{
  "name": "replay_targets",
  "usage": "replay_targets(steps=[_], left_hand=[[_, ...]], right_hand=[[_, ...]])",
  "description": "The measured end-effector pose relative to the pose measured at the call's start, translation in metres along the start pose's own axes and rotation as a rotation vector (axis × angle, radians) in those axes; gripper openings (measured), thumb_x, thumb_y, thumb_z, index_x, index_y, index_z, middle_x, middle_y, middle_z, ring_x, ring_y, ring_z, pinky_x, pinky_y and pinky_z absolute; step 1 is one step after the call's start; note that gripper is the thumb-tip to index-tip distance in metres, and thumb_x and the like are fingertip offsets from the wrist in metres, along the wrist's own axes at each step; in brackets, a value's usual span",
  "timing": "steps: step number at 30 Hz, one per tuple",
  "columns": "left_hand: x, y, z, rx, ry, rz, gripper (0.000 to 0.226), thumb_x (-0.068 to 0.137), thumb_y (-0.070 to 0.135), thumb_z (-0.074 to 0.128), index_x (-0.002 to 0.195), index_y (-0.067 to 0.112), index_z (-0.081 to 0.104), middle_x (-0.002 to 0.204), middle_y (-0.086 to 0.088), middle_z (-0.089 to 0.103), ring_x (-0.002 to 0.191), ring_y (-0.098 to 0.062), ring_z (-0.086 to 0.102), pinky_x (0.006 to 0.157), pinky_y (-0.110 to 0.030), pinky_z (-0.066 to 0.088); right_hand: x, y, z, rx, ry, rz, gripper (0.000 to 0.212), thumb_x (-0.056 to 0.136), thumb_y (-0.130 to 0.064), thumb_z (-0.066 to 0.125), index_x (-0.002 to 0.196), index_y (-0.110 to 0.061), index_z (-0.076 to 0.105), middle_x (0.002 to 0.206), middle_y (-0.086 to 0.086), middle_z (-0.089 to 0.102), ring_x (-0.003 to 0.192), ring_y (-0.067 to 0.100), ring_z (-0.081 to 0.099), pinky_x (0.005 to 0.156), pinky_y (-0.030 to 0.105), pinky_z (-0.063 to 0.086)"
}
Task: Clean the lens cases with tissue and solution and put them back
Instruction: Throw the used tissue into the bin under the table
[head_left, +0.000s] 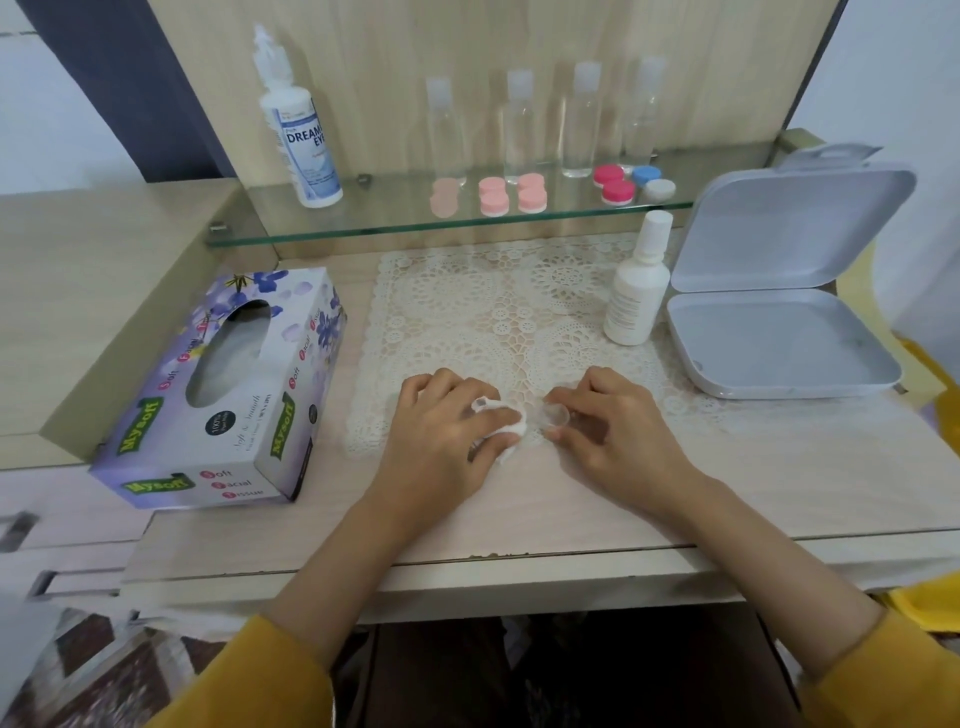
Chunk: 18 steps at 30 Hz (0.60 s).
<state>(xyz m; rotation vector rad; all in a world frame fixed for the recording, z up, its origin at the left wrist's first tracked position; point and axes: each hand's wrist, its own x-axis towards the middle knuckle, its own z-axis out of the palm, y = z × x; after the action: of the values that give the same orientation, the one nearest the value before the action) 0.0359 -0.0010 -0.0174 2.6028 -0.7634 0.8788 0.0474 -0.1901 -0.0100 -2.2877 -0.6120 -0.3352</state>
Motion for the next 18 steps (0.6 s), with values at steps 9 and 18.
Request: replay_targets(steps=[9,18], left_hand=[[0.0025,-0.0018,0.0005,-0.167,-0.066,-0.046,0.014,0.081,0.025,0.057,0.081,0.021,0.071,0.086,-0.002,0.061,0.081,-0.013,0.045,0.076,-0.025,0.03],[-0.0003,-0.0024,-0.0014,-0.087,-0.034,0.003,0.014,0.082,0.028,0.059,0.086,0.024,0.071,0.088,0.001,0.063,0.083,-0.015,0.047,0.079,-0.029,0.031]], right_hand=[[-0.0004,0.0006,0.0003,0.021,0.028,-0.016,0.018,0.071,-0.015,0.063,0.084,-0.005,0.07,0.067,-0.002,0.04,0.066,-0.001,0.037,0.065,0.009,0.032],[-0.0013,-0.0002,-0.0018,0.014,0.015,-0.03,0.019,0.07,-0.012,0.065,0.086,-0.004,0.071,0.066,0.003,0.043,0.063,0.005,0.039,0.06,0.016,0.031]])
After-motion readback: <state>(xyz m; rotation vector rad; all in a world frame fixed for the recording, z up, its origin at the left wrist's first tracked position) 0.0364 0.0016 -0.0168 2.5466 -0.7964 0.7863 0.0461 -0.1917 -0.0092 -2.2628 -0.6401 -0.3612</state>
